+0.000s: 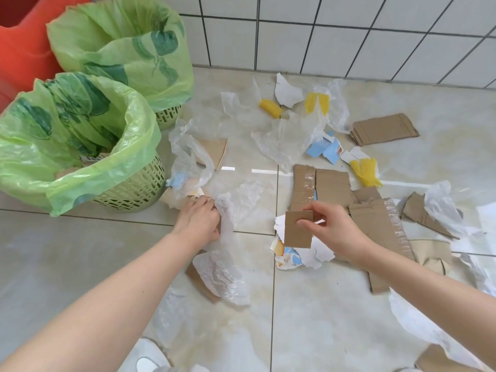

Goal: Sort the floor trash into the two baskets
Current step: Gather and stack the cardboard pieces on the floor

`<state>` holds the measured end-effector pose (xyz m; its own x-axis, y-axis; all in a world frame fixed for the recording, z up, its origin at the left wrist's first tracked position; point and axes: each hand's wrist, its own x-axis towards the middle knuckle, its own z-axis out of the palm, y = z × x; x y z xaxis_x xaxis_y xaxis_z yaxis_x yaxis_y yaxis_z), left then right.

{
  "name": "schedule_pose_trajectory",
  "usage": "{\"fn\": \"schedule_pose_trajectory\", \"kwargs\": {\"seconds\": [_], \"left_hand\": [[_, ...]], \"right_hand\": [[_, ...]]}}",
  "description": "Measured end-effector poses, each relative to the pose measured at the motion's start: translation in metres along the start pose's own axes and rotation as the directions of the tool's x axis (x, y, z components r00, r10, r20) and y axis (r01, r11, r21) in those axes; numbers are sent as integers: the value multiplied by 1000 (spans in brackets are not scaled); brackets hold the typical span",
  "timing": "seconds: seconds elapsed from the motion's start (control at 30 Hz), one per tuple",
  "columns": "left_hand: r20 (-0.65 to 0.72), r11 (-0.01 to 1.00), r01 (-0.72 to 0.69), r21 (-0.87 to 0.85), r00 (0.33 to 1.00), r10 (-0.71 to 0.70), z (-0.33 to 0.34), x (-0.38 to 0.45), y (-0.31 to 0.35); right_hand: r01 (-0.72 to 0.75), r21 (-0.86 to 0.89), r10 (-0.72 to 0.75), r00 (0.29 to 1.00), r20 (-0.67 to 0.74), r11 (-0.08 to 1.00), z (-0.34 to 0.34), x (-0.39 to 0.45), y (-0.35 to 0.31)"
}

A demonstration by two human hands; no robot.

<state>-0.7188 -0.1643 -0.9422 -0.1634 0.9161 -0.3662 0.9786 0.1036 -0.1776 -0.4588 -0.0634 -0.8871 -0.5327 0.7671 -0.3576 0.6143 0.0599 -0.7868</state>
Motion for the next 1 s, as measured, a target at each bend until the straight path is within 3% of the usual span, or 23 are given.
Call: {"fn": "schedule_pose_trajectory", "kwargs": {"seconds": [0.13,0.33,0.6,0.73,0.87,1.0], "left_hand": [[-57,1000,-9,20,998,10,3,0,1],[45,994,21,-110,999,-17,-7,6,-5],[111,990,69,-120,992,-56,-8,13,1],[-56,976,-24,-218,998,12,-6,9,-2],[-84,874,-11,-485,996,-34,-25,-1,-9],[60,600,99,-794,995,-84,-57,-14,-32]], "right_hand": [[-6,7,6,1000,-20,1000,-2,1,5],[-16,-27,16,1000,2,1000,0,1,9],[-40,-20,39,999,-14,999,-3,5,12],[-82,46,83,996,-20,996,-4,9,13],[-154,133,160,986,-37,979,-7,14,10],[-244,106,250,967,-53,964,-10,31,12]]}}
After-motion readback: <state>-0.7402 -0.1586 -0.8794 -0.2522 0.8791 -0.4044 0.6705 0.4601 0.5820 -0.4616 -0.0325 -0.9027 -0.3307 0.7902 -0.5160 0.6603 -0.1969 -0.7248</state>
